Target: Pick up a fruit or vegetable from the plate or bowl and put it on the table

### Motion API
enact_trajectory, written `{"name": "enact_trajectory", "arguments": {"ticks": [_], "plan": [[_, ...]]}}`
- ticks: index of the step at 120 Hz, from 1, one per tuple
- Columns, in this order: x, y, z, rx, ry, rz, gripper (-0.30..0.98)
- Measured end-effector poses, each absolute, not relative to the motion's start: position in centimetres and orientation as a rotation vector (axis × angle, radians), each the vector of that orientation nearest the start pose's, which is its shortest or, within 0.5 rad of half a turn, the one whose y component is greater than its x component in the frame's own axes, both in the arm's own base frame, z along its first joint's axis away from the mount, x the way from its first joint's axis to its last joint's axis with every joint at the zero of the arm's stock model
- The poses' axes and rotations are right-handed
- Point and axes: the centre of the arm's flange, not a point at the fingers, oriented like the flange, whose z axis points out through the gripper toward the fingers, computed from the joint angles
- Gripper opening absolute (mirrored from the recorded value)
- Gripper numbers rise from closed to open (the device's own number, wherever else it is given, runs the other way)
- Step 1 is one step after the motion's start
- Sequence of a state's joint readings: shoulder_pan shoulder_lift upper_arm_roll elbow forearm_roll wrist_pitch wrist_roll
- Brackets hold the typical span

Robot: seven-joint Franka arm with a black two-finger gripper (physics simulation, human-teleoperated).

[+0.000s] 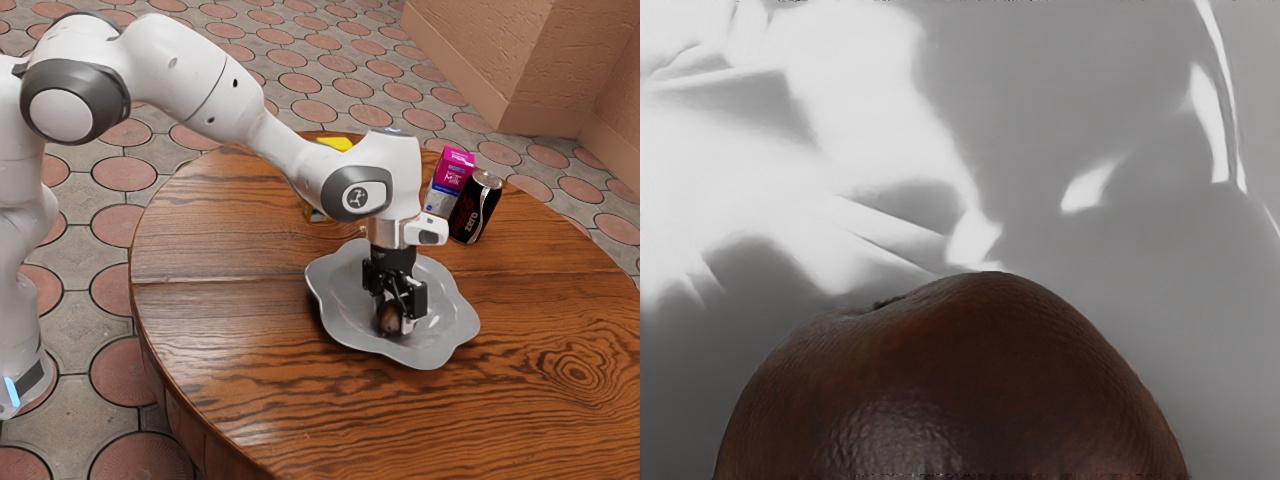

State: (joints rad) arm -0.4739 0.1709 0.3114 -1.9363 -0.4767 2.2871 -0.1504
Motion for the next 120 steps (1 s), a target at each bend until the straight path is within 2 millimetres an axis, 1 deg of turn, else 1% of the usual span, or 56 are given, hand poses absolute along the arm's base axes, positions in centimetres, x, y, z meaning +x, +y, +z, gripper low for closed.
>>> {"name": "enact_trajectory", "arguments": {"ticks": [24, 38, 58, 68, 75, 82, 100, 120], "plan": [[60.3, -11.6, 42.3, -3.462, -0.458, -0.243, 0.47], [60.5, -11.7, 43.0, -3.465, -0.455, -0.263, 0.46], [61.1, -12.0, 45.8, -3.478, -0.432, -0.332, 0.44], [61.2, -12.6, 47.5, -3.491, -0.408, -0.364, 0.44], [61.1, -13.6, 48.2, -3.503, -0.378, -0.366, 0.44], [60.9, -15.0, 48.7, -3.517, -0.340, -0.361, 0.44], [59.6, -19.7, 49.6, -3.557, -0.211, -0.340, 0.45], [57.7, -24.9, 49.7, -3.587, -0.079, -0.287, 0.45]]}}
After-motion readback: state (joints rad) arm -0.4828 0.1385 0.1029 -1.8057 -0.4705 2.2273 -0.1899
